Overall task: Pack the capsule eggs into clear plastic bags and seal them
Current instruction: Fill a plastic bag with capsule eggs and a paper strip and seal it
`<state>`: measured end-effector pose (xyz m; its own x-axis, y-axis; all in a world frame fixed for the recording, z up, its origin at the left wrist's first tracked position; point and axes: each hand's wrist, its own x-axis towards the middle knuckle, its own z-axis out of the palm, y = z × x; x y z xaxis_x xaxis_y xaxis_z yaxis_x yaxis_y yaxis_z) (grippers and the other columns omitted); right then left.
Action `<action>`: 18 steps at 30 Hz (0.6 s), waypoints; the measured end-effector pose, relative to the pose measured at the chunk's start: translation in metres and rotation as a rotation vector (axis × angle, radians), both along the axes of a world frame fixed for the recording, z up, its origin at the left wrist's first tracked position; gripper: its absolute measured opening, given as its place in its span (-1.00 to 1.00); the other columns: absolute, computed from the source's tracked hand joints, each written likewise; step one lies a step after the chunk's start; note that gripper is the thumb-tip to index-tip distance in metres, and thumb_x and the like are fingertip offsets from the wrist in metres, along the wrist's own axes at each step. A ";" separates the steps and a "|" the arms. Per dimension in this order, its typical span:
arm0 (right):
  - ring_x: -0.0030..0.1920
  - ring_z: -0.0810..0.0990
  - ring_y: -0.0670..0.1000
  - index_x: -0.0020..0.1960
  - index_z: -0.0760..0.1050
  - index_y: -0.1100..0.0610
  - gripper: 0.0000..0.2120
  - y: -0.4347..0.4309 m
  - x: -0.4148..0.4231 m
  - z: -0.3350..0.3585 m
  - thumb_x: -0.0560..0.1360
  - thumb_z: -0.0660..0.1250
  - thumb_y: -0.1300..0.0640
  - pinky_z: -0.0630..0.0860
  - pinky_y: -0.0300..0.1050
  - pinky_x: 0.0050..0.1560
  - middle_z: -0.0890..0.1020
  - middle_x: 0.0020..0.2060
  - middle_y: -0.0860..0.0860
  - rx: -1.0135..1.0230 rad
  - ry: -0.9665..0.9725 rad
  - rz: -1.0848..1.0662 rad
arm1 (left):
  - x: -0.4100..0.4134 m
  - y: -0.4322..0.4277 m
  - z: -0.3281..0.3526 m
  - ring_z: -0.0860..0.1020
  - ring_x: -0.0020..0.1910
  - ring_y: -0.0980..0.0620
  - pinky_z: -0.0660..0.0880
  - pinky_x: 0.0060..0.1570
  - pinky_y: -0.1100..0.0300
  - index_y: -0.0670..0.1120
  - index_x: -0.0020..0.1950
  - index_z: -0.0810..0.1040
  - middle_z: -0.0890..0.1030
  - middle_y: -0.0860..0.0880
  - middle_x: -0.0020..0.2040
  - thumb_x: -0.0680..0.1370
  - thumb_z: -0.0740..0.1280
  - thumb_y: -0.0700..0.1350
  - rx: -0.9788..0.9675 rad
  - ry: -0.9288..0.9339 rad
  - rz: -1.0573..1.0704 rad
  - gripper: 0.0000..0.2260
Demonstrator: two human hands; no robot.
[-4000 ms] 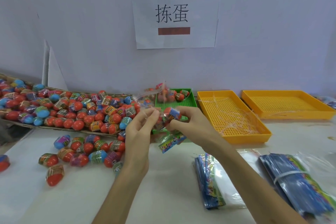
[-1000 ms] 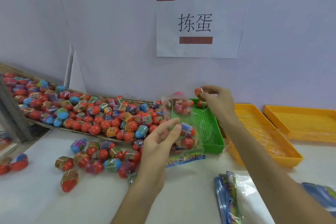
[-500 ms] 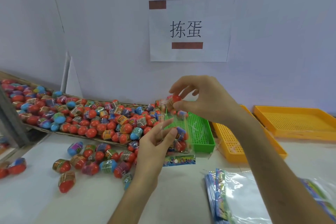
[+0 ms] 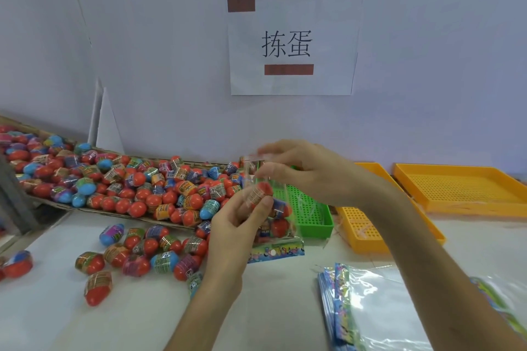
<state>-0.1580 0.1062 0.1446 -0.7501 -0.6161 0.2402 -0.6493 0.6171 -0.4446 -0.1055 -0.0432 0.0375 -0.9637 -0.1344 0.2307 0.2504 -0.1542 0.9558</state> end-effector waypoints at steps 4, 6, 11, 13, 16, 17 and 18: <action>0.26 0.47 -0.27 0.52 0.23 -0.19 -0.26 0.012 0.022 -0.036 0.42 0.44 -0.23 0.46 -0.29 0.20 0.33 0.43 -0.26 -0.450 -0.049 -0.148 | 0.001 -0.001 0.000 0.70 -0.02 0.10 0.62 -0.13 0.25 0.16 0.10 0.67 0.74 0.04 -0.04 0.41 0.42 0.16 -0.009 0.016 0.024 -0.72; 0.15 0.56 -0.26 0.44 0.35 -0.17 -0.37 0.014 0.032 -0.063 0.43 0.51 -0.10 0.58 -0.16 0.15 0.49 0.30 -0.29 -0.491 -0.199 -0.151 | 0.003 -0.001 -0.001 0.69 -0.01 0.04 0.63 -0.07 0.14 0.10 0.10 0.65 0.73 0.01 -0.06 0.43 0.41 0.14 -0.029 0.028 0.021 -0.71; -0.10 0.68 -0.02 -0.06 0.59 -0.02 -0.84 0.011 0.034 -0.088 0.46 0.48 0.21 0.68 0.00 -0.10 0.67 -0.12 -0.11 -0.641 -0.193 -0.212 | 0.006 0.003 0.001 0.68 -0.15 -0.11 0.61 -0.31 0.12 0.08 0.01 0.61 0.68 -0.03 -0.13 0.47 0.51 0.10 -0.050 0.046 -0.011 -0.80; -0.10 0.67 0.00 -0.08 0.54 -0.04 -0.83 0.007 0.036 -0.090 0.43 0.50 0.16 0.69 0.02 -0.16 0.65 -0.14 -0.09 -0.636 -0.218 -0.205 | 0.006 0.003 0.001 0.68 -0.16 -0.04 0.62 -0.30 0.13 0.08 -0.01 0.61 0.67 0.00 -0.13 0.40 0.49 0.18 -0.099 0.069 0.025 -0.73; -0.12 0.67 -0.01 -0.12 0.48 -0.05 -0.76 0.001 0.043 -0.096 0.40 0.53 0.14 0.69 -0.01 -0.26 0.64 -0.16 -0.05 -0.618 -0.260 -0.186 | 0.006 0.002 0.000 0.64 -0.23 -0.06 0.62 -0.33 0.08 0.08 -0.09 0.63 0.65 0.00 -0.20 0.44 0.51 0.18 -0.169 0.113 0.109 -0.78; -0.13 0.68 0.00 -0.13 0.46 -0.04 -0.73 -0.001 0.045 -0.096 0.39 0.55 0.14 0.69 -0.02 -0.28 0.64 -0.16 -0.04 -0.627 -0.266 -0.186 | 0.006 0.002 -0.001 0.63 -0.26 -0.07 0.61 -0.37 0.08 0.08 -0.11 0.64 0.65 0.00 -0.23 0.46 0.49 0.17 -0.174 0.123 0.135 -0.81; -0.15 0.68 0.01 -0.12 0.45 -0.03 -0.72 -0.002 0.046 -0.097 0.38 0.55 0.14 0.69 0.00 -0.29 0.63 -0.16 -0.03 -0.635 -0.265 -0.187 | 0.006 0.002 -0.001 0.63 -0.29 -0.06 0.60 -0.39 0.09 0.09 -0.12 0.65 0.65 0.01 -0.24 0.45 0.46 0.16 -0.178 0.131 0.153 -0.83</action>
<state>-0.1124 0.1037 0.0475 -0.9123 -0.2729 0.3052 -0.3783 0.2768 -0.8833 -0.0995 -0.0413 0.0362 -0.8958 -0.2221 0.3850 0.3810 0.0623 0.9225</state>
